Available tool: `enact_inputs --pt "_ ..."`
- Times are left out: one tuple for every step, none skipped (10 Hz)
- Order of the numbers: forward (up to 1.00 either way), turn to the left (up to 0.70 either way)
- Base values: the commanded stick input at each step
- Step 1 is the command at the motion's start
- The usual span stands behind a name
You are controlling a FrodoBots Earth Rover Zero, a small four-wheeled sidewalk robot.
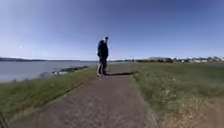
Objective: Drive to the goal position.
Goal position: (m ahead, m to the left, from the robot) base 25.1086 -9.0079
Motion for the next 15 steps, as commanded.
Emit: enact_inputs --pt "0.0 0.0" --pt "0.0 0.0" --pt "0.0 0.0" --pt "0.0 0.0" --pt "0.0 0.0" --pt "0.0 0.0" --pt "0.41 0.0" --pt "0.7 0.0" --pt "0.7 0.0" --pt "0.7 0.0" --pt "0.7 0.0" --pt "0.7 0.0" --pt "0.7 0.0" --pt "0.7 0.0" --pt "0.7 0.0"
